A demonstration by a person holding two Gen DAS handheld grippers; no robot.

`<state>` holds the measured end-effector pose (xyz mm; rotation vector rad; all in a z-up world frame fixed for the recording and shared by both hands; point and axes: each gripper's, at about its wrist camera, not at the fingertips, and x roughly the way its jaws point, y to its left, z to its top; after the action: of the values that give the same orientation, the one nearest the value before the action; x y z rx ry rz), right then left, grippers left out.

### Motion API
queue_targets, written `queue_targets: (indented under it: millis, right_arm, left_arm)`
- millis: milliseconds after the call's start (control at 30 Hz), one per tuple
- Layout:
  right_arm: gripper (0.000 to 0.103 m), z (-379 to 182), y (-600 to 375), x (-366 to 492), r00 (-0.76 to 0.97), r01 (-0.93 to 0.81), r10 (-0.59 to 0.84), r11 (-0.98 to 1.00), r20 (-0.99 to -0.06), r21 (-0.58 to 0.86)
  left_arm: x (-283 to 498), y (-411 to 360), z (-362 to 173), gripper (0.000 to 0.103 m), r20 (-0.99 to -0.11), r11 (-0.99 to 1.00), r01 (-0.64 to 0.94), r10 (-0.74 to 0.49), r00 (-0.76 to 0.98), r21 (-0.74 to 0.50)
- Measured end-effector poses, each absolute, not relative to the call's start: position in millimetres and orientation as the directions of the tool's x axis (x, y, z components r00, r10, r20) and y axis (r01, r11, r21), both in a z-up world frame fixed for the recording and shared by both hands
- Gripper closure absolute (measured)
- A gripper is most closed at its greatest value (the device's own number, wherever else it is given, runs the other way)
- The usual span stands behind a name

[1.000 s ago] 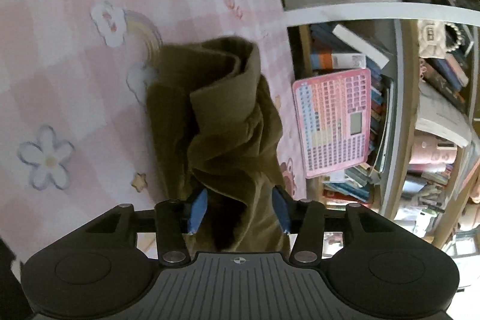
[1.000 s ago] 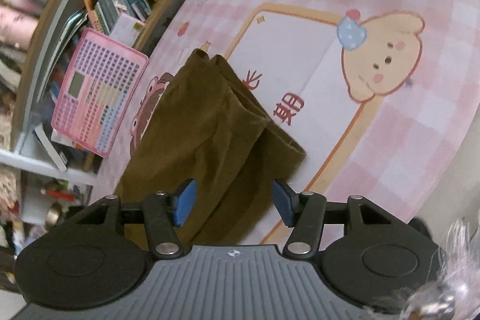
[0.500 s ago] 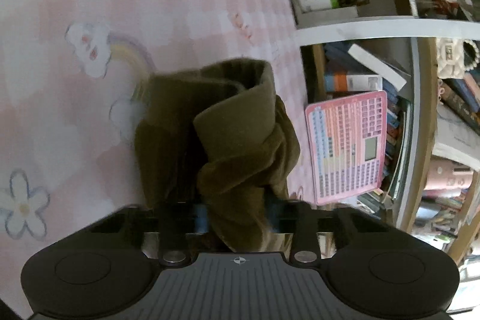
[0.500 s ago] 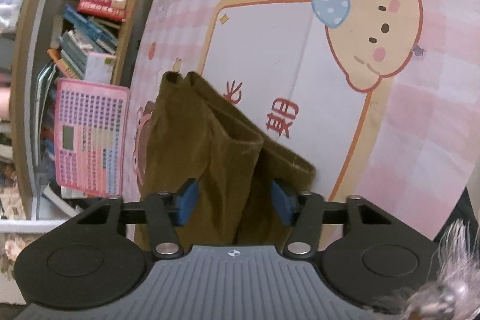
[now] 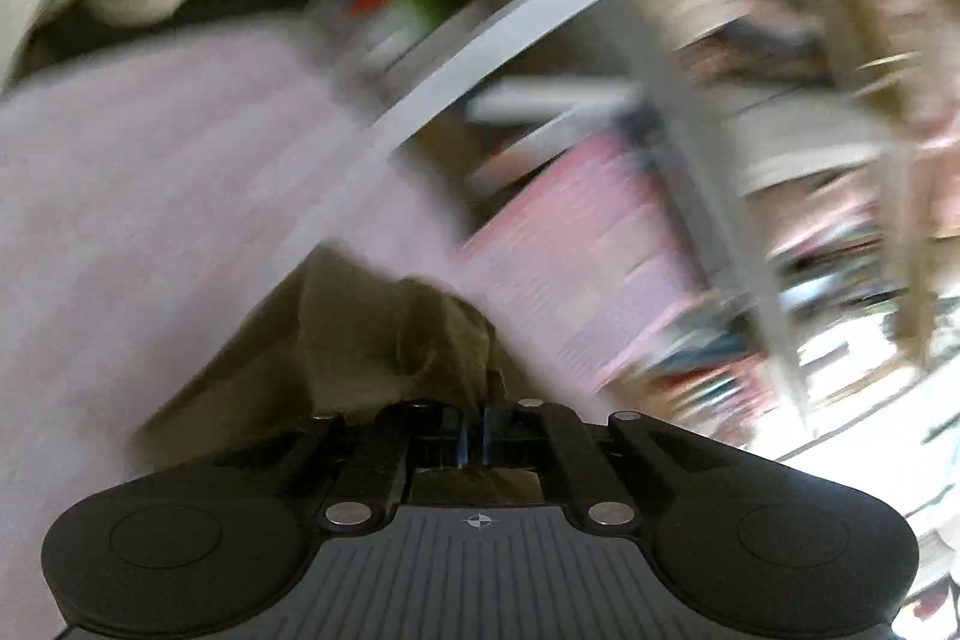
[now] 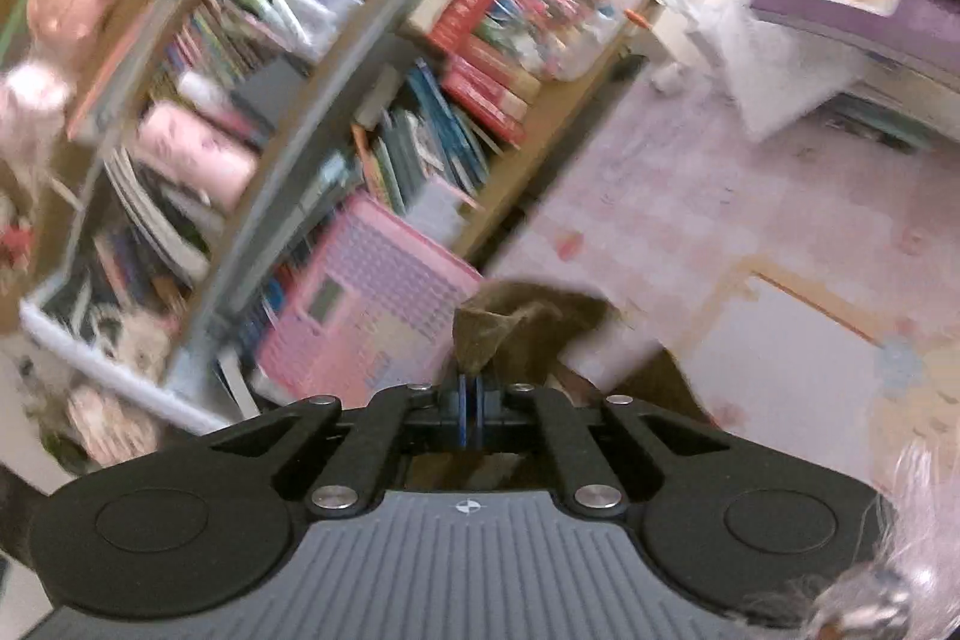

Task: Fold clothes

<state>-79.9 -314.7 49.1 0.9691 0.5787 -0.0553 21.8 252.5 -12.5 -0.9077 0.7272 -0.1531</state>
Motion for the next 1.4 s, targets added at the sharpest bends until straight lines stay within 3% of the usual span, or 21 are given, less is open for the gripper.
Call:
queue_targets:
  millis: [67, 133, 167, 267, 433, 500, 567, 667, 733, 833, 900, 967, 1000, 1067, 1167, 1200, 1333, 1400]
  right_arm:
    - [0.100, 6.0, -307.2, -94.7, 0.751, 0.422, 0.226, 0.559, -0.621, 0.714]
    - [0.100, -37.9, -302.2, -103.9, 0.646, 0.538, 0.235, 0.535, -0.726, 0.652]
    - [0.100, -45.4, -301.5, -104.4, 0.635, 0.551, 0.236, 0.529, -0.736, 0.645]
    - [0.100, -43.1, -301.1, -96.3, 0.653, 0.529, 0.231, 0.542, -0.721, 0.653]
    - [0.100, 38.4, -303.4, -71.2, 0.823, 0.316, 0.184, 0.639, -0.538, 0.702]
    - [0.100, 54.0, -304.2, -81.3, 0.844, 0.295, 0.159, 0.661, -0.512, 0.690]
    - [0.100, 42.8, -305.7, -94.9, 0.818, 0.339, 0.148, 0.657, -0.556, 0.673]
    - [0.100, -19.2, -302.0, -104.7, 0.673, 0.479, 0.181, 0.632, -0.717, 0.609]
    - [0.100, -42.3, -296.5, -108.9, 0.631, 0.513, 0.167, 0.643, -0.758, 0.568]
    - [0.098, -56.8, -290.8, -114.2, 0.616, 0.537, 0.138, 0.646, -0.775, 0.542]
    - [0.091, -54.9, -290.3, -117.7, 0.624, 0.542, 0.121, 0.645, -0.772, 0.539]
    - [0.085, -52.0, -290.3, -117.9, 0.627, 0.546, 0.098, 0.652, -0.773, 0.526]
    - [0.081, -50.1, -290.1, -116.9, 0.628, 0.547, 0.085, 0.659, -0.774, 0.516]
    - [0.081, -47.2, -288.5, -113.6, 0.629, 0.546, 0.064, 0.674, -0.775, 0.499]
    - [0.090, -48.8, -285.8, -107.0, 0.621, 0.529, 0.055, 0.707, -0.782, 0.470]
    - [0.092, -49.1, -284.4, -104.9, 0.620, 0.524, 0.052, 0.715, -0.783, 0.462]
    - [0.094, -46.8, -280.8, -100.0, 0.626, 0.508, 0.037, 0.739, -0.779, 0.443]
    - [0.094, -43.8, -281.2, -100.5, 0.636, 0.503, 0.027, 0.744, -0.771, 0.441]
  left_arm:
    - [10.2, 259.2, -56.3, 0.100, -0.599, 0.591, -0.303, -0.402, 0.692, -0.747]
    - [5.3, 262.2, -73.6, 0.100, -0.612, 0.555, -0.351, -0.401, 0.682, -0.754]
    - [5.0, 262.8, -76.5, 0.100, -0.610, 0.545, -0.357, -0.400, 0.684, -0.758]
    - [19.5, 261.0, -62.4, 0.100, -0.577, 0.561, -0.305, -0.405, 0.710, -0.769]
    - [19.9, 254.8, -0.8, 0.100, -0.405, 0.597, -0.069, -0.449, 0.796, -0.799]
    - [10.1, 258.2, 6.5, 0.100, -0.368, 0.595, -0.023, -0.466, 0.804, -0.803]
    - [2.4, 264.7, -26.3, 0.100, -0.455, 0.599, -0.113, -0.459, 0.763, -0.793]
    - [-1.8, 269.1, -76.9, 0.100, -0.574, 0.590, -0.263, -0.433, 0.695, -0.763]
    - [-8.2, 271.5, -90.5, 0.097, -0.576, 0.568, -0.286, -0.433, 0.693, -0.772]
    - [-11.8, 280.8, -88.2, 0.076, -0.522, 0.509, -0.272, -0.451, 0.724, -0.817]
    - [-13.9, 288.2, -84.4, 0.049, -0.478, 0.459, -0.258, -0.466, 0.745, -0.850]
    - [-22.7, 295.6, -80.3, 0.035, -0.447, 0.417, -0.264, -0.437, 0.780, -0.870]
    - [-21.8, 298.4, -78.0, 0.033, -0.452, 0.410, -0.282, -0.411, 0.791, -0.867]
    - [-18.7, 303.1, -78.4, 0.037, -0.467, 0.389, -0.322, -0.376, 0.800, -0.863]
    - [-6.3, 300.9, -80.3, 0.088, -0.515, 0.410, -0.364, -0.361, 0.778, -0.837]
    - [-5.5, 297.3, -74.3, 0.091, -0.526, 0.443, -0.358, -0.349, 0.776, -0.822]
    - [-22.2, 267.8, -18.1, 0.091, -0.427, 0.684, -0.121, -0.298, 0.854, -0.719]
    - [-18.8, 274.7, -37.5, 0.091, -0.523, 0.685, -0.219, -0.273, 0.808, -0.695]
